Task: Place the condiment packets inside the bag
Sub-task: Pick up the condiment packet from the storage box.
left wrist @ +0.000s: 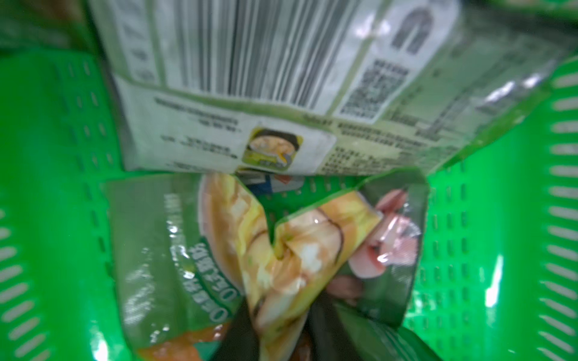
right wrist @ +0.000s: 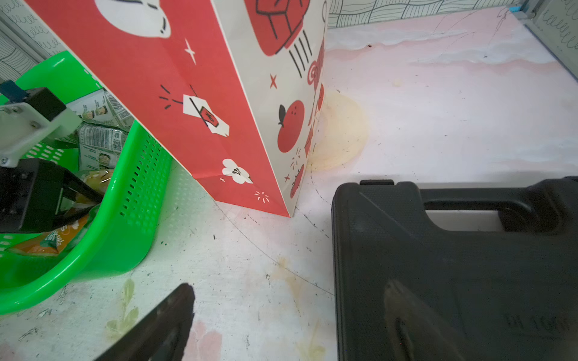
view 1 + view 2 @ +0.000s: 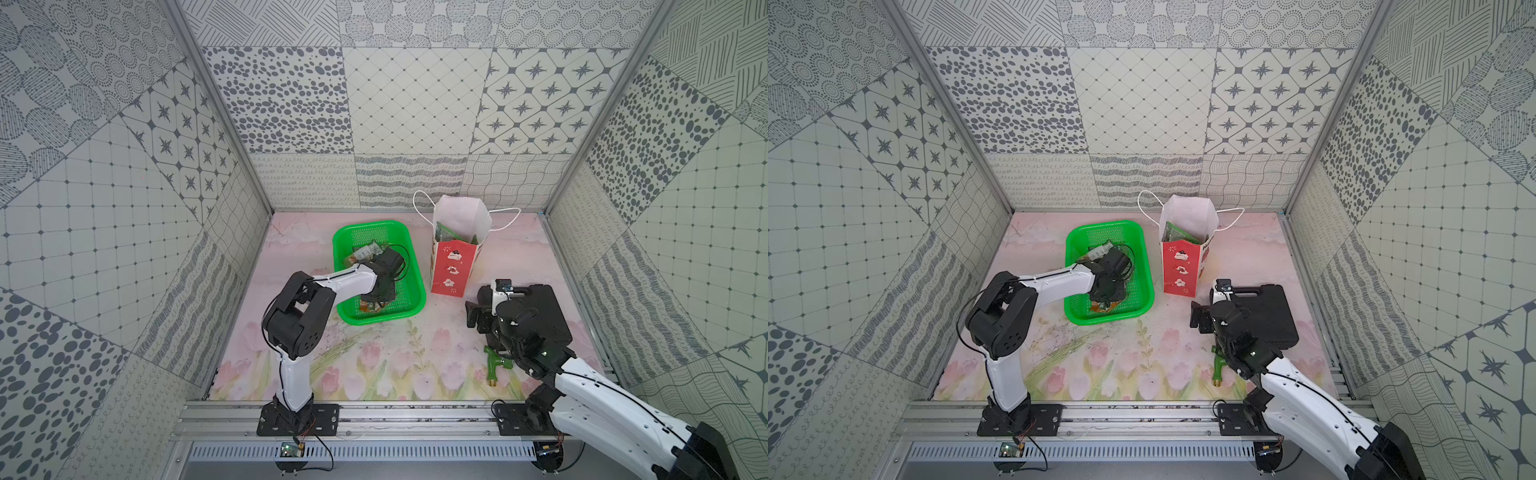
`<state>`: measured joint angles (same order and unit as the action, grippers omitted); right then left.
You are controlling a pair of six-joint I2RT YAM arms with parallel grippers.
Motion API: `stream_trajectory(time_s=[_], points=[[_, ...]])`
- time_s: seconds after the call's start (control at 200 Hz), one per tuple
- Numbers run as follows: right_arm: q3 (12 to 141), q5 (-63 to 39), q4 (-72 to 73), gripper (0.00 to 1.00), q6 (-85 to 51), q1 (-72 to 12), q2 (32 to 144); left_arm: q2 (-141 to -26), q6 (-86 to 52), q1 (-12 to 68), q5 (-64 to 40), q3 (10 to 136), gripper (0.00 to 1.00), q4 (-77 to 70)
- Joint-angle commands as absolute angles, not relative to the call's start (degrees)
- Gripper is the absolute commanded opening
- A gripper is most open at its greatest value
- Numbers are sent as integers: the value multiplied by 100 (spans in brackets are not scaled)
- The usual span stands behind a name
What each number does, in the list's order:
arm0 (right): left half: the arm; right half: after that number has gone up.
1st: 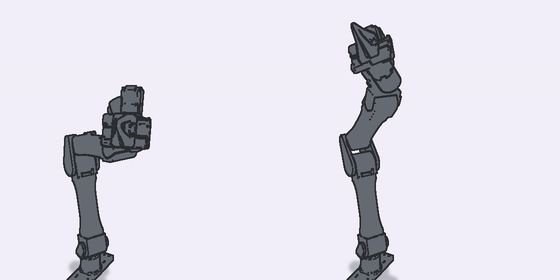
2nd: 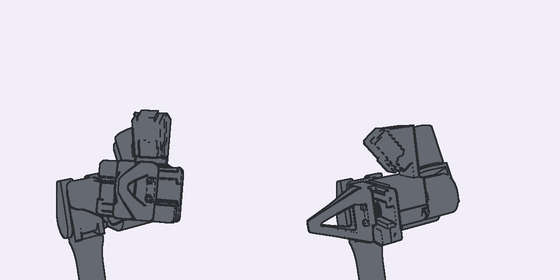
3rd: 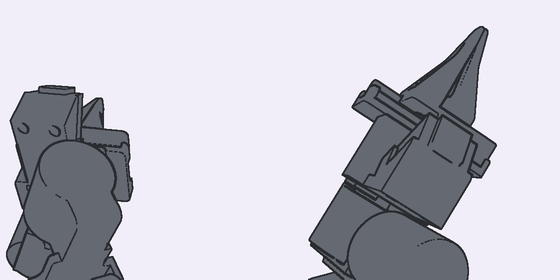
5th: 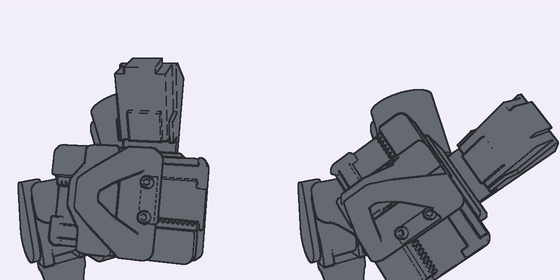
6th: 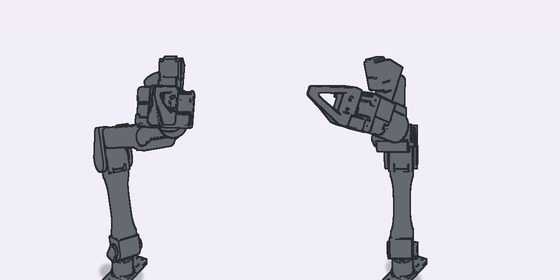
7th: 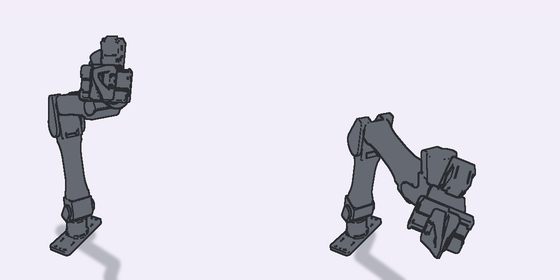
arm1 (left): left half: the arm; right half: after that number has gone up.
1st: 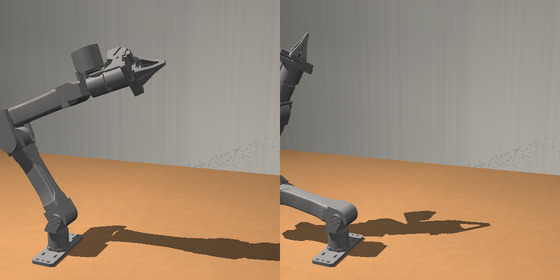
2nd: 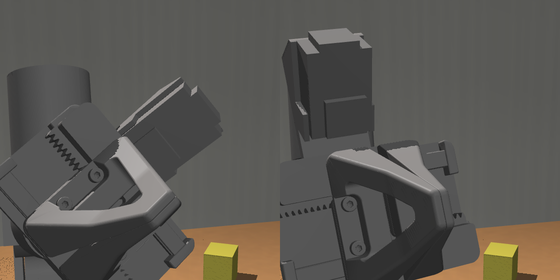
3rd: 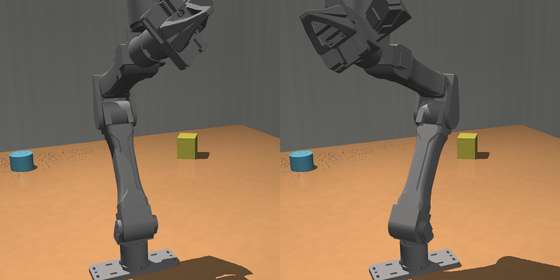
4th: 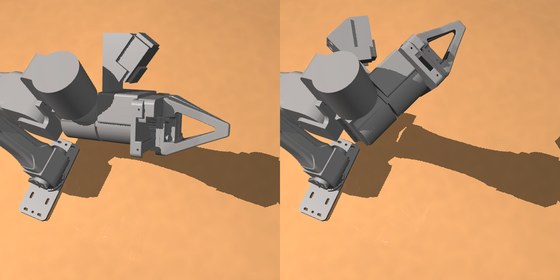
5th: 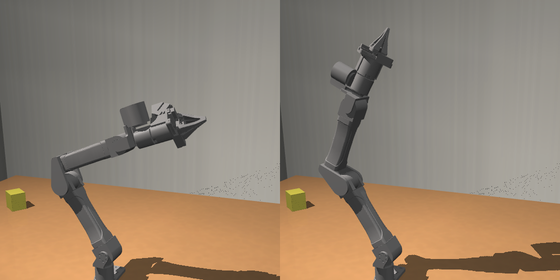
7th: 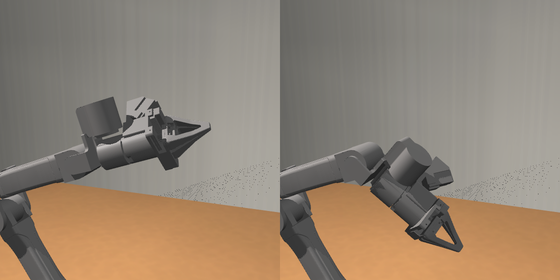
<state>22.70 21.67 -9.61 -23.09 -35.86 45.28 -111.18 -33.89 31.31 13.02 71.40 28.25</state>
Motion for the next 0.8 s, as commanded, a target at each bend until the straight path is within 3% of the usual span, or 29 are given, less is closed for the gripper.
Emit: stream_trajectory(time_s=[0.0,0.55,0.795], points=[[2435,2216,-754,97,-2251,-3555,4509,-11109,-3443,3162,1019,6916,0,3174],[2439,2196,-751,97,-2246,-3558,4509,-8946,-3269,3173,1231,7290,0,3689],[2444,2215,-756,97,-2245,-3551,4491,-8346,-3182,3175,725,8077,0,3537]])
